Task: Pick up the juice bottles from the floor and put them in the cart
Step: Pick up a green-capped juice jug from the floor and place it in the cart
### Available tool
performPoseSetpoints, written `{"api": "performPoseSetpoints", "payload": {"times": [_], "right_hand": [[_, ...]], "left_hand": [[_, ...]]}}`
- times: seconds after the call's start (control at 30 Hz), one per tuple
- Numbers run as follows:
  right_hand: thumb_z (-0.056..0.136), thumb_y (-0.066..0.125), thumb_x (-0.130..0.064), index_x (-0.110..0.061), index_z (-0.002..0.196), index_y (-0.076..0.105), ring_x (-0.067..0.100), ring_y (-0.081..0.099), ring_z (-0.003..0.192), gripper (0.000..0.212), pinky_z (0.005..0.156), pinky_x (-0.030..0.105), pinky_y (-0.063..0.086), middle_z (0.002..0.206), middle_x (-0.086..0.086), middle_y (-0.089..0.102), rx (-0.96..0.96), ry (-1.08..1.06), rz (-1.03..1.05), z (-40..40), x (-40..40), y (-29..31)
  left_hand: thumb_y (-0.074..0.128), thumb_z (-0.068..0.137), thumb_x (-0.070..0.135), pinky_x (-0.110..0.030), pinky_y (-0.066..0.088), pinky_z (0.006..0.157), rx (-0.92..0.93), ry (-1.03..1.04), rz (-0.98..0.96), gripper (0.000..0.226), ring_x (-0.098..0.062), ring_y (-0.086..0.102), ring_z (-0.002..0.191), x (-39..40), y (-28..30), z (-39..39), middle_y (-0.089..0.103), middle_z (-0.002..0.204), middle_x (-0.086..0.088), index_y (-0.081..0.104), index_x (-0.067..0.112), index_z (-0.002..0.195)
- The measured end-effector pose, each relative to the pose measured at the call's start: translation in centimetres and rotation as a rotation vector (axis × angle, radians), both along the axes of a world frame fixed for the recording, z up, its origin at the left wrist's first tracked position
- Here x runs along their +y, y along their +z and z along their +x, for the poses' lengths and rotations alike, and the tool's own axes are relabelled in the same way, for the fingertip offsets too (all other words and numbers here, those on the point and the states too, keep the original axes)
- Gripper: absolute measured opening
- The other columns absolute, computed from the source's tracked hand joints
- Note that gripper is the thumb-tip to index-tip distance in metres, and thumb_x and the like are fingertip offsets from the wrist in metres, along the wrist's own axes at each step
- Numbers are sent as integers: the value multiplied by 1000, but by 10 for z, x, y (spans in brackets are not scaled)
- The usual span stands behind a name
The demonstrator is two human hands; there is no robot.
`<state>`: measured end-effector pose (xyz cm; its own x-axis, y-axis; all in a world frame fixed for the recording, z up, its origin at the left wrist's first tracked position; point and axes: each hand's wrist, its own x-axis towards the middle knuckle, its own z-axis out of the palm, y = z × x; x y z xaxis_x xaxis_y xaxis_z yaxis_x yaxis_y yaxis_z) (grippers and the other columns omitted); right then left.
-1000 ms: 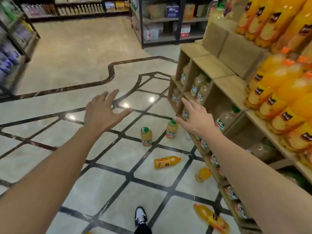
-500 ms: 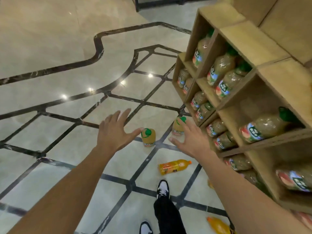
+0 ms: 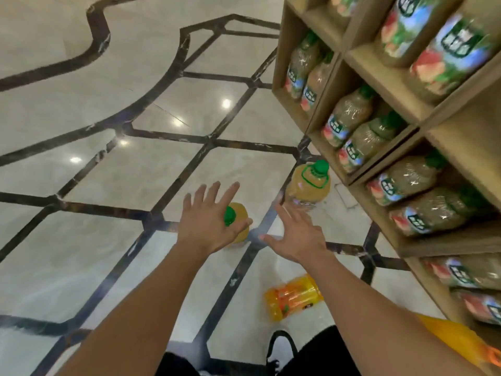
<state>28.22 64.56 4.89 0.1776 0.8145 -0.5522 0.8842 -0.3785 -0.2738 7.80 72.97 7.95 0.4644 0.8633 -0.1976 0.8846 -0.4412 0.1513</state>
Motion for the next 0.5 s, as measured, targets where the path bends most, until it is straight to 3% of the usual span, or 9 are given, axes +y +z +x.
{"api": "performPoseSetpoints", "payload": {"times": [0.17,0.27,0.37,0.43,0.5], "right_hand": [[81,49,-84,-47,158,-3,31,15,154,100,115,59,29,171,-5,5,40,-36,-29,-15,27,-104],[77,52,-86,-46,159,1,31,20,152,104,113,59,32,170,-5,10,97,-71,-11,-20,36,-151],[70,58,-89,-46,159,3,33,26,149,113,111,57,36,169,-6,15,232,-131,8,-14,37,-187],[62,64,-90,-46,159,2,34,30,147,123,109,56,40,168,-6,17,291,-114,19,-18,34,-202],[57,70,-88,-44,159,1,36,33,146,131,109,56,41,167,-2,21,326,-97,24,-30,28,-217]], "left_hand": [[25,88,78,-59,28,113,95,-100,54,79,-39,19,148,21,-101,0,21,163,-8,9,40,156],[42,89,71,-55,46,98,20,-90,63,76,-38,35,141,26,-132,-1,28,160,-10,23,35,153],[54,82,68,-41,54,67,-50,-131,173,68,-39,66,98,32,-149,1,60,131,-13,49,27,136],[58,76,63,-33,45,54,-129,-141,218,58,-38,64,69,31,-155,1,65,101,-12,58,20,115],[61,75,57,-31,43,52,-205,-139,258,50,-33,59,65,29,-161,1,61,91,-11,57,16,103]]}}
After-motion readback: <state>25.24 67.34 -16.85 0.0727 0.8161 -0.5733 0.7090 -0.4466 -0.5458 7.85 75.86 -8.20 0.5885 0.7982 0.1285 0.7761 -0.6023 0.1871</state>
